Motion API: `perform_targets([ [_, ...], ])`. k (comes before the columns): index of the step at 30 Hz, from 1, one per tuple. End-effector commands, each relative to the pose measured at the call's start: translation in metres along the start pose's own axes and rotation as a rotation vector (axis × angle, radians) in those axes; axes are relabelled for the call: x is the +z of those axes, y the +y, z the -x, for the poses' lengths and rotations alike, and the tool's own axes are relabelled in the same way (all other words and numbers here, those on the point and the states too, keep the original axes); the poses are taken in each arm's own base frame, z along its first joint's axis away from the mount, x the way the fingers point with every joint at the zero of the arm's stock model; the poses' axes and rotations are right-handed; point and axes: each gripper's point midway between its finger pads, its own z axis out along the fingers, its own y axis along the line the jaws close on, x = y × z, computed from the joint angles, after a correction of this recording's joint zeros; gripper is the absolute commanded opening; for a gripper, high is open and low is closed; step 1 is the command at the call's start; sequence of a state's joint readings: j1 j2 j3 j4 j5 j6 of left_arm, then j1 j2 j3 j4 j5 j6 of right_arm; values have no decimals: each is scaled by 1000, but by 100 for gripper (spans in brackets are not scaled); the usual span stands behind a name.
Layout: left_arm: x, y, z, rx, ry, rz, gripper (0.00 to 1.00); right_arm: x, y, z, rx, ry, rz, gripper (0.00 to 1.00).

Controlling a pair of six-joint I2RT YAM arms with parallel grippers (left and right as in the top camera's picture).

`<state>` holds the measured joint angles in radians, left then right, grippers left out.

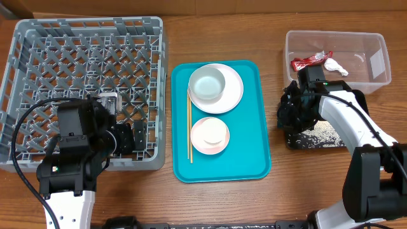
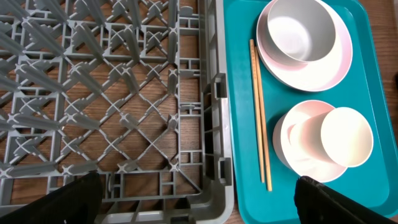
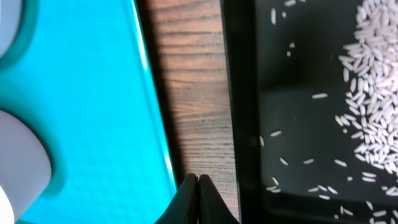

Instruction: Sort waste into correct bins and load items into the dishwasher

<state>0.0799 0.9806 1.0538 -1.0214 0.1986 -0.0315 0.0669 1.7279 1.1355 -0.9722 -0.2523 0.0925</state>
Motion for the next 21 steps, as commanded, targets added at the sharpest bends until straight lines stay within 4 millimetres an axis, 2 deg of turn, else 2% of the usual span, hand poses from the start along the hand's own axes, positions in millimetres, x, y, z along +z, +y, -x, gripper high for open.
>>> perform_targets([
  [1,-5,-4,7,-11,-21,-14,100,5,1,2,-16,-14,13,4],
  [5,-5,-4,7,-12,-20,-14,100,17,-4,2,-22,-37,6,4],
  [8,-5,-4,7,-12,-20,-14,100,18,-24,10,4,-82,-109,4],
  [15,-5,-4,7,-12,-20,-14,100,15,-21,28,-9,-150,-98,4],
  [18,-5,-4,7,-12,-20,-14,100,10,1,21,-48,-106,14,13],
  [19,-5,-4,7,-12,-20,-14,100,2,15,17,-77,-81,78,19],
  [21,-5,-4,7,-12,-20,-14,100,-16,29,17,-104,-79,129,25],
])
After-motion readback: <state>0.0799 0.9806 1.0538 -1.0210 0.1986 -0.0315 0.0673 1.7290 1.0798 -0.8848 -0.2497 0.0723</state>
